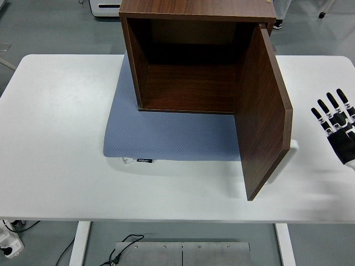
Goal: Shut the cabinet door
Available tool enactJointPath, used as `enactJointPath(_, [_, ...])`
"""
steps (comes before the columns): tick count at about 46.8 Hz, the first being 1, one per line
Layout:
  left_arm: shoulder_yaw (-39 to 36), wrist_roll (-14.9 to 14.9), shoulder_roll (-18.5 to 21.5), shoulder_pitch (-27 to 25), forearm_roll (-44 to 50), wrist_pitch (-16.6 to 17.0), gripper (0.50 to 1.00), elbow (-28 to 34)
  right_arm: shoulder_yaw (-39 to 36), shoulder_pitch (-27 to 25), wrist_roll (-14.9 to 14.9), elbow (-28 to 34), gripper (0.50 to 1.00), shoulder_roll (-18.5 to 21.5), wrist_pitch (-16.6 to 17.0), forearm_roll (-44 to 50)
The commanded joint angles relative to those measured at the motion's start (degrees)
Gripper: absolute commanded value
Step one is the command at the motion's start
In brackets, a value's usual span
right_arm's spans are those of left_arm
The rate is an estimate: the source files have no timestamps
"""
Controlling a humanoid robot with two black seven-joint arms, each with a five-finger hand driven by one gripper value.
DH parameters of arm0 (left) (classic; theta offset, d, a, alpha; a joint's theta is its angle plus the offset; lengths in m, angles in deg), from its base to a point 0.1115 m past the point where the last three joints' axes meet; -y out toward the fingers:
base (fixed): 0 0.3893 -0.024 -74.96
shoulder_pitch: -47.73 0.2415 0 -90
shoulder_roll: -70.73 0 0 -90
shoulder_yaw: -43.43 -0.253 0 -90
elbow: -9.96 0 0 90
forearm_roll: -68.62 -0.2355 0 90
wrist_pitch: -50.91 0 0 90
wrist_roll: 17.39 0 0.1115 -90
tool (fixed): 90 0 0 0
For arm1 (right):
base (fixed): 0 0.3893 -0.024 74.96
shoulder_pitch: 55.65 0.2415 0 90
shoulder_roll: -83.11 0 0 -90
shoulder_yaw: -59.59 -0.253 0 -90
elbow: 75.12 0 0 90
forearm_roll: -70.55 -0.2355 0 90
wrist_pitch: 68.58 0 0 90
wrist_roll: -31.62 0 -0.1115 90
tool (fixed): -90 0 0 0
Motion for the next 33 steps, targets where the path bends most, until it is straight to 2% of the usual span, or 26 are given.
enactJointPath(1, [0.00, -0.01, 0.00, 0.07, 0.00, 0.00, 1.000, 0.00, -0.31, -1.67, 0.01, -1.90, 1.000, -0.47, 0.72, 0.00])
enactJointPath(13, [0.00, -0.01, 0.00, -0.02, 0.00, 0.00, 1.000, 0.00, -1.36, -7.29, 0.10, -5.60, 1.000, -1.09, 3.44, 0.00])
enactJointPath(23, [0.00, -0.01, 0.00, -0.02, 0.00, 0.00, 1.000, 0.00, -1.36, -11.34, 0.19, -7.97, 1.000, -1.09, 3.47, 0.09])
enactJointPath(33, [0.00, -0.01, 0.00, 0.07, 0.00, 0.00, 1.000, 0.00, -1.18, -12.66, 0.19, -9.20, 1.000, -1.00, 3.47, 0.17])
